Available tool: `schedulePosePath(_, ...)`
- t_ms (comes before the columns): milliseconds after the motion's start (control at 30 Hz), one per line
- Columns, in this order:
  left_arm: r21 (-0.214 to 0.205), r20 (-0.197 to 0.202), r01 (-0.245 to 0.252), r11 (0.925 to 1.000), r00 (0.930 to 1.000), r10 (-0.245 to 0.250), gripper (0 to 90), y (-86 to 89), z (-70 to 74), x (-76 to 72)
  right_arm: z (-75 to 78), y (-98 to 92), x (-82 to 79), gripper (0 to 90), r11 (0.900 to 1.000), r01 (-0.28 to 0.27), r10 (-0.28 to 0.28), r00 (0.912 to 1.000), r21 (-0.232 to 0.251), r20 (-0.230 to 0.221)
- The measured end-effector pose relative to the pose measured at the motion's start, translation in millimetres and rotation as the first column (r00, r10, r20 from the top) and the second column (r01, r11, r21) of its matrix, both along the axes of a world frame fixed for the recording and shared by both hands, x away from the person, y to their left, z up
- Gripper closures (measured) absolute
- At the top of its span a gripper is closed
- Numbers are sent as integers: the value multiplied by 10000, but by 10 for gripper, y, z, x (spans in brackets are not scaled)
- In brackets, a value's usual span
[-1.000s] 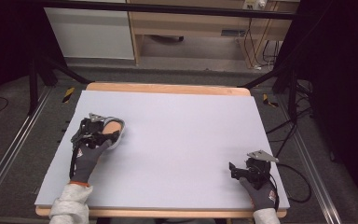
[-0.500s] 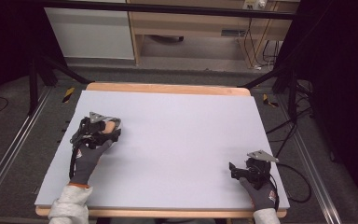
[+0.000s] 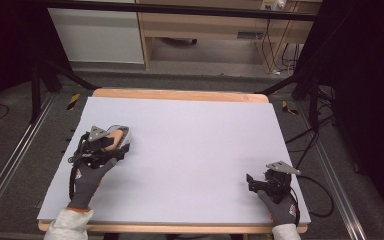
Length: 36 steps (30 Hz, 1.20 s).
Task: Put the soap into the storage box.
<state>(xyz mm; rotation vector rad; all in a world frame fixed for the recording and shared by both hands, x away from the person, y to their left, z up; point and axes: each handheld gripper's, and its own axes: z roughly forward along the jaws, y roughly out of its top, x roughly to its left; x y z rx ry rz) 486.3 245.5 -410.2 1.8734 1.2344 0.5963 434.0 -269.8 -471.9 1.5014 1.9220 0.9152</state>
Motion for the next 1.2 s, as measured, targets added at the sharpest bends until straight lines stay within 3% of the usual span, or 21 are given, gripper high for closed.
schedulePosePath(467,461,-57,326,9984,9995,-324,276,37,-231,-301,-4,-33,-25,71,10000,18,-18,10000,51,56)
schedulePosePath(733,755,-574,261,9968,9981,-218,264,192,-457,-482,-18,-84,-38,67,9998,207,-207,9998,19,57)
schedulePosePath(1133,1453,-847,-276,9890,9956,402,261,354,-605,-466,-40,-176,-36,68,9991,406,-406,9992,-95,-33)
schedulePosePath(1200,1411,-856,-383,9893,9950,507,259,386,-609,-457,-45,-196,-32,68,9990,443,-443,9990,-100,-44)
